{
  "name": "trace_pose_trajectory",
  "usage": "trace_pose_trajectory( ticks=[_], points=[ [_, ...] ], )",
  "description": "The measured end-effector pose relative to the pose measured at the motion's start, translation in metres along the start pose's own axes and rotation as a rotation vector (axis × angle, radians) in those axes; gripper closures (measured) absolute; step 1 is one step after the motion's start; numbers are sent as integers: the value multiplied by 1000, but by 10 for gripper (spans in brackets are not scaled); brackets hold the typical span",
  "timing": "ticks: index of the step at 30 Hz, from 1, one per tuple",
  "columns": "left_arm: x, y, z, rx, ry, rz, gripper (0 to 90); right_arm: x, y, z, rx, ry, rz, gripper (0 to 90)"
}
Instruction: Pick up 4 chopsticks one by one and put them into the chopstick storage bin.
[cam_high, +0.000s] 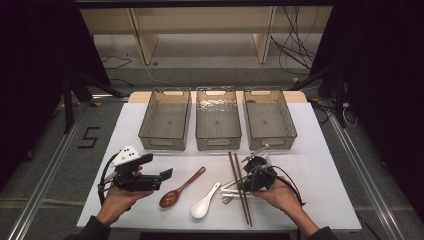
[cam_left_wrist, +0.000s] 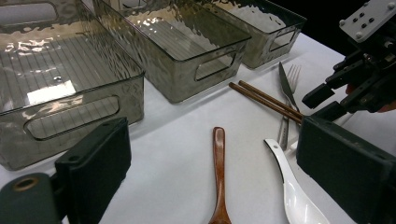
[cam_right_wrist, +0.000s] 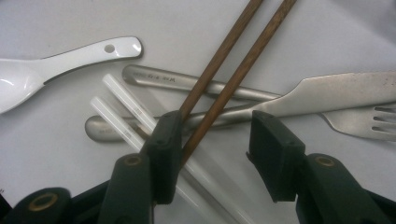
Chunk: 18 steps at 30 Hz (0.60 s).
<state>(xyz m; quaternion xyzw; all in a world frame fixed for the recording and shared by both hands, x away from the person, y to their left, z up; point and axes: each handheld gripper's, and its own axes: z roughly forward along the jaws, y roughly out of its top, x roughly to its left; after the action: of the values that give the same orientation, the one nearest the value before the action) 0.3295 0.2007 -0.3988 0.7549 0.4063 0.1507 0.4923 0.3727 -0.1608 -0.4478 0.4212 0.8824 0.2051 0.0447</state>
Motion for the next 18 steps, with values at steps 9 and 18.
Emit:
trace_pose_trajectory(
  ticks=[9,18],
  points=[
    [0,0,0,1,2,3,97,-3,1,4,34,5,6,627],
    [0,0,0,0,0,3,97,-9,1,7,62,3,32,716]
  ],
)
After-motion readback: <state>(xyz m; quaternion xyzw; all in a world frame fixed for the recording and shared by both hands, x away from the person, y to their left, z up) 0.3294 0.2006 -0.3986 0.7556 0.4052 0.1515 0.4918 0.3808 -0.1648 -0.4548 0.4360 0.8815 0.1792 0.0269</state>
